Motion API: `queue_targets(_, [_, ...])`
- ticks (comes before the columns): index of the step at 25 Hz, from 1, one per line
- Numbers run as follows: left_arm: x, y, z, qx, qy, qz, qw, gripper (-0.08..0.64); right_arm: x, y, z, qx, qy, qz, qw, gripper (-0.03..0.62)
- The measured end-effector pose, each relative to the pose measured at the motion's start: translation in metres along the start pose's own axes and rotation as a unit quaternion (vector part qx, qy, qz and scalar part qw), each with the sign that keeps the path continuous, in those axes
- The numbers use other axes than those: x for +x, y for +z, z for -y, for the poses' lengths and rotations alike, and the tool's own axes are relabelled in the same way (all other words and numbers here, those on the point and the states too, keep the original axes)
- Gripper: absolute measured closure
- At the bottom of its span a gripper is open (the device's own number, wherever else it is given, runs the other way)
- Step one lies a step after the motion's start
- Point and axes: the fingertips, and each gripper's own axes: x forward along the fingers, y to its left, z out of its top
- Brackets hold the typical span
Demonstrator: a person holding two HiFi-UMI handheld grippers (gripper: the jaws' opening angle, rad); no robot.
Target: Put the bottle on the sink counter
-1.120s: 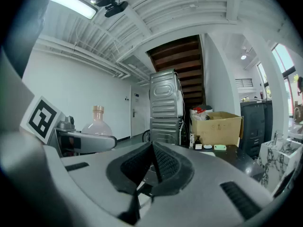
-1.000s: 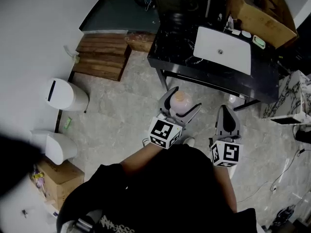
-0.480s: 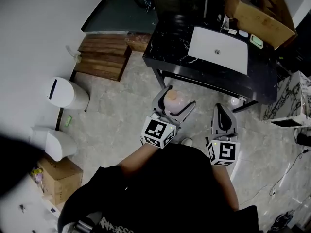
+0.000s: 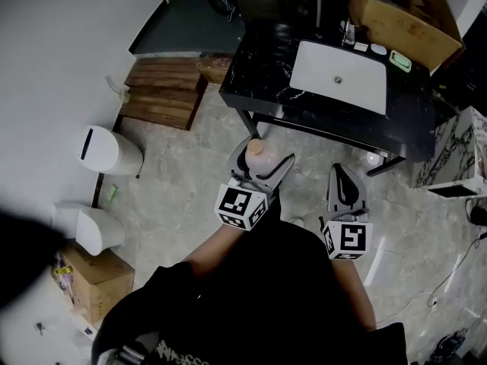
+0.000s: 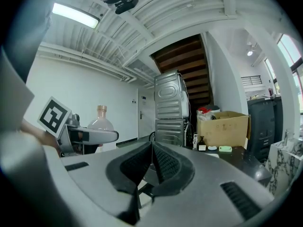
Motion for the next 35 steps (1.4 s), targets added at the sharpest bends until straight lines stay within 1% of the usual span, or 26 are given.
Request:
queue_targets(5, [0.024, 0.004, -0.014, 0.002, -0.003, -0.003, 1.0000, 0.152, 0.017, 0.002, 0.013, -0.002, -0.008, -0.001, 1.000, 0.554])
queue_targets(8, [0.045, 0.008, -0.026, -0.006, -0.009, -0.001, 0.9999, 0.152, 0.036, 0.004, 0.024, 0.004, -0.013, 0.001, 1.000, 0.554])
queue_targets(13, [0.086, 0.003, -0.059, -0.016, -0.004, -0.013, 0.9998, 0.152, 0.077, -0.002, 0.044, 0.013, -0.016, -0.017, 1.000, 0.554])
queue_targets(16, [0.114, 0.004, -0.082, -0.027, -0.010, -0.015, 0.9995, 0.152, 0.112, 0.005, 0.055, 0.008, -0.012, -0.020, 1.000, 0.554])
queue_targets(22, [0.170, 0.011, -0.137, -0.019, -0.022, -0.020, 0.9994, 0.152, 0.191, 0.026, 0.060, -0.008, -0.005, -0.021, 1.000, 0.554])
queue_targets(25, [0.197, 0.015, -0.169, -0.018, -0.021, -0.021, 0.9994, 0.151, 0.226, 0.023, 0.062, -0.013, -0.009, -0.036, 0.999, 0.554])
queue_targets(29, [0.226, 0.017, -0.214, -0.004, -0.022, -0.022, 0.9995, 0.152, 0.269, 0.014, 0.062, -0.007, -0.016, -0.055, 0.998, 0.554])
queue_targets(32, [0.251, 0.014, -0.247, 0.003, -0.026, -0.023, 0.9994, 0.152, 0.301, 0.017, 0.062, -0.012, -0.023, -0.062, 0.998, 0.554])
queue_targets(35, [0.276, 0.008, -0.272, 0.008, -0.031, -0.026, 0.9991, 0.152, 0.323, 0.015, 0.063, -0.006, -0.035, -0.069, 0.997, 0.554])
